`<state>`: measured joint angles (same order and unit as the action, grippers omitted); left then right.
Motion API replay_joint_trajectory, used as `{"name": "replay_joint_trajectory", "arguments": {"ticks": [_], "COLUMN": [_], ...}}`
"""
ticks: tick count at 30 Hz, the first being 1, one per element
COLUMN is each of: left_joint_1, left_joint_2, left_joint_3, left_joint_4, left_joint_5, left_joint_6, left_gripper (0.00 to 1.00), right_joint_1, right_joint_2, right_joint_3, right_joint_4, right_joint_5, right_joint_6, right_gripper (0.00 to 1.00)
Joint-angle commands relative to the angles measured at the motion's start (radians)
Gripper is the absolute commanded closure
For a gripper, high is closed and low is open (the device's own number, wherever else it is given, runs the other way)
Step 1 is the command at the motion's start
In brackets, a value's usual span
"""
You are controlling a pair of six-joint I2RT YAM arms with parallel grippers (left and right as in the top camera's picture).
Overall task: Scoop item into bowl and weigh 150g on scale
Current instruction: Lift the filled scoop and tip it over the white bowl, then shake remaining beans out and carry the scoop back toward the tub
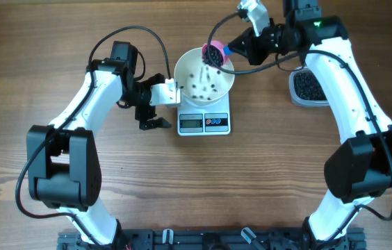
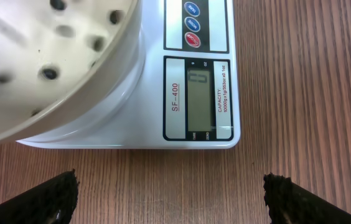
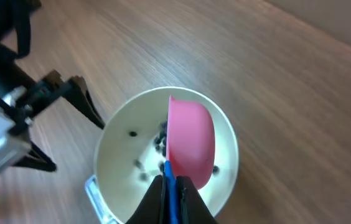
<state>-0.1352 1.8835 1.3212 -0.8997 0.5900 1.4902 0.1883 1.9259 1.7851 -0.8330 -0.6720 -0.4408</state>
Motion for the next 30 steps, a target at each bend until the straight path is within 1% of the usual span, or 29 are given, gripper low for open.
{"name": "replay_joint_trajectory", "arguments": {"ticks": [1,3,7,12,14,17,18,25,27,30], "left_joint_1": [0.003,0.003,0.003,0.003,0.003,0.003,0.003,0.003,0.003,0.003], "left_joint_2": [0.011,0.011,0.011,0.011,0.011,0.011,0.011,0.011,0.011,0.011], "left_joint_3": [-0.01,-0.01,-0.01,-0.01,-0.01,-0.01,-0.01,-0.01,-0.01,-0.01], "left_joint_4": [-0.001,-0.001,-0.001,-0.001,-0.001,-0.001,-0.001,-0.001,-0.001,-0.001], "left_joint_5": [0.023,0.023,0.023,0.023,0.023,0.023,0.023,0.023,0.023,0.023], "left_joint_6": [-0.005,-0.006,-0.006,-0.005,-0.005,-0.006,-0.006,-0.006,-0.005,-0.005], "left_gripper": [0.0,0.0,0.0,0.0,0.0,0.0,0.0,0.0,0.0,0.0], "right_joint_1": [-0.002,-0.002,-0.002,-0.002,-0.002,-0.002,-0.002,-0.002,-0.002,-0.002], "right_joint_2": [-0.017,-0.017,-0.017,-0.017,-0.017,-0.017,-0.017,-0.017,-0.017,-0.017], "right_joint_3": [0.023,0.023,0.023,0.023,0.023,0.023,0.023,0.023,0.023,0.023], "right_joint_4": [0.003,0.002,0.003,0.024,0.053,0.047,0.047,0.032,0.045,0.043], "right_joint_5": [-0.034,-0.072,-0.092,-0.091,-0.093,-0.204,-0.213,-0.181,-0.116,-0.156], "right_joint_6": [-0.239,-0.327,-0.388,-0.551,-0.554,-0.551,-0.551,-0.554,-0.55,-0.554], "right_gripper": [0.96,0.96,0.96,0.96,0.96,0.96,0.96,0.96,0.96,0.96]}}
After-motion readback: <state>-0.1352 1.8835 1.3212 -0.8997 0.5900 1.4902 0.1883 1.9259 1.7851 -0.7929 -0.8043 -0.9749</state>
